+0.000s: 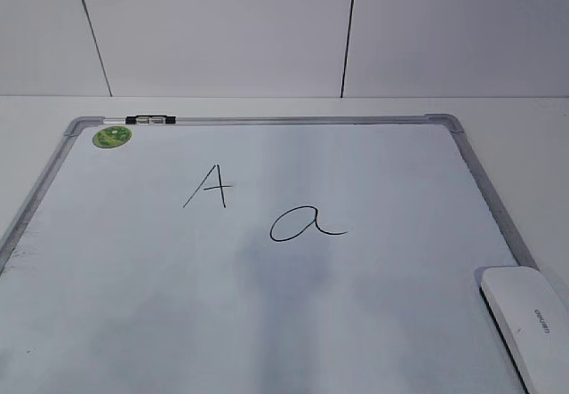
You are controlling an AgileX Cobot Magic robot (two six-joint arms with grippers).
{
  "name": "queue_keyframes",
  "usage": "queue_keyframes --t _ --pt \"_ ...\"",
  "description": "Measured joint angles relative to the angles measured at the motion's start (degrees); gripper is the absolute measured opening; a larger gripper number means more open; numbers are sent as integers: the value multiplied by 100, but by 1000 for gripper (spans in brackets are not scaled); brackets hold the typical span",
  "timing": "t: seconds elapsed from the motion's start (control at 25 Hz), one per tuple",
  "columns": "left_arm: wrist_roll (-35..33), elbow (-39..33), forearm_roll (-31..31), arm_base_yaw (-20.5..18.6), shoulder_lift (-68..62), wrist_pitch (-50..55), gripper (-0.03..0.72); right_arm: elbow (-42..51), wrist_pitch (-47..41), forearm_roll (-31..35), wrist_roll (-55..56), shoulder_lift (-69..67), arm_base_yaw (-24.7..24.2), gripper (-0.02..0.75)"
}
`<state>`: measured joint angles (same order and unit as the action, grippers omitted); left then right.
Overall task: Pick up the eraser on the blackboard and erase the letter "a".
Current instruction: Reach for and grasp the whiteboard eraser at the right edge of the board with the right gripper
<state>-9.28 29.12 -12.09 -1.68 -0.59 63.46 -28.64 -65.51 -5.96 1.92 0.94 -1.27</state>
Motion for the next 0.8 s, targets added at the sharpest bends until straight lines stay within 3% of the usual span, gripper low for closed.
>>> queue_keyframes --t 0.52,0.8 --pt "0 0 0 0 0 0 234 -13 0 0 0 0 0 592" --pt "0 0 0 0 0 0 235 -591 -22 0 -21 -172 0 592"
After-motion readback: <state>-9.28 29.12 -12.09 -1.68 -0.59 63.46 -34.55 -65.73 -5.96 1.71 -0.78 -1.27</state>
